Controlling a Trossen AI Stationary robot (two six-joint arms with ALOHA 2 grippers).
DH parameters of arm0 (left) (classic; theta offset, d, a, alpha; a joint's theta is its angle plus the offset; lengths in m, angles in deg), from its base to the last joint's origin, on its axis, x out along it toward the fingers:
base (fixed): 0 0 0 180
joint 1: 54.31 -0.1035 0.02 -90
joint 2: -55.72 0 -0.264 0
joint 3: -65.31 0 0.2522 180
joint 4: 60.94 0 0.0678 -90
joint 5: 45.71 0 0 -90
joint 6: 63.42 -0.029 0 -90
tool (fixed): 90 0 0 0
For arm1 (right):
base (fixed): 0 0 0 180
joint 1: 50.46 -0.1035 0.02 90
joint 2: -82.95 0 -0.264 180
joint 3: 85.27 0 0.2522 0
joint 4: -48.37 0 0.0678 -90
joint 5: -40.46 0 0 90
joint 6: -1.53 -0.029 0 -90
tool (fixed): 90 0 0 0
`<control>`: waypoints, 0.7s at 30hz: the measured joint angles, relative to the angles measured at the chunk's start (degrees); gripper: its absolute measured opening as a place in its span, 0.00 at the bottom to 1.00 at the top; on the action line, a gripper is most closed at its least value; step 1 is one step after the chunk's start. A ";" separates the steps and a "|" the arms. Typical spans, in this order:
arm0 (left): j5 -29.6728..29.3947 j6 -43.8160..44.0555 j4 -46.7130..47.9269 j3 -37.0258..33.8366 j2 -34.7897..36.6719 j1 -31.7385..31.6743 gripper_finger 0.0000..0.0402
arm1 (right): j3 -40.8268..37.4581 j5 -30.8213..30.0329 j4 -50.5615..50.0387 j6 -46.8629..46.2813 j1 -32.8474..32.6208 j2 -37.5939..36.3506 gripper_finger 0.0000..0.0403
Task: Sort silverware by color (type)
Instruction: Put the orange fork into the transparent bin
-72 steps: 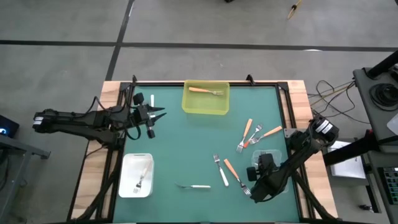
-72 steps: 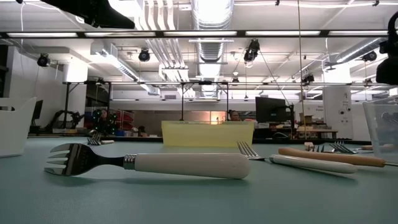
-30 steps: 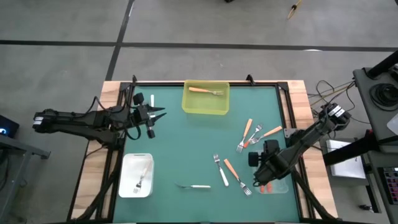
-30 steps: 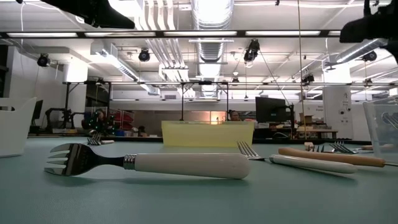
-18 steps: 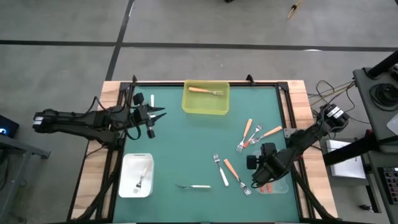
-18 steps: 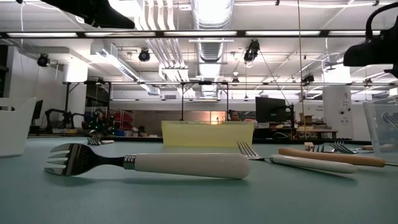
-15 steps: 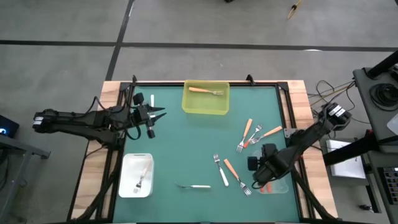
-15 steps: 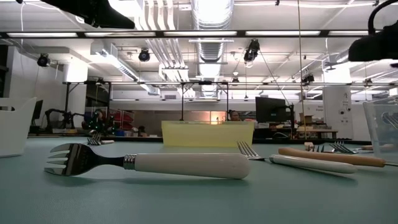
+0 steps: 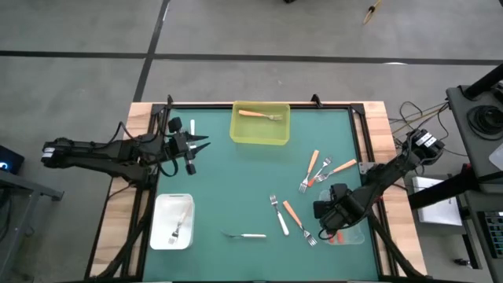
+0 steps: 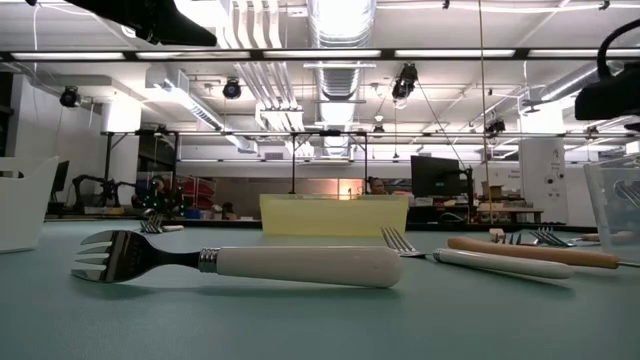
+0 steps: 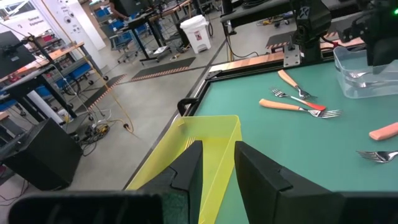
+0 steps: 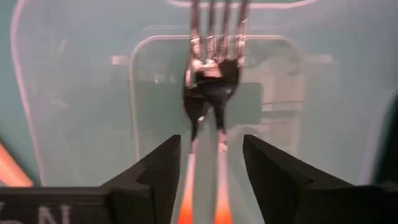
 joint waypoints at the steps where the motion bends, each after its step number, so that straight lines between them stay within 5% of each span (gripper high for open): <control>1: 0.00 0.00 0.00 0.00 0.02 0.00 0.19 | -0.51 -0.23 1.02 0.02 -0.01 0.04 0.42; 10: 0.00 0.00 0.00 0.00 0.02 0.02 0.19 | -3.08 -0.27 3.01 -0.40 -0.01 0.10 0.37; 21: 0.00 0.00 0.00 0.00 0.00 0.02 0.19 | -3.58 -0.69 3.40 -0.12 -0.02 2.36 0.15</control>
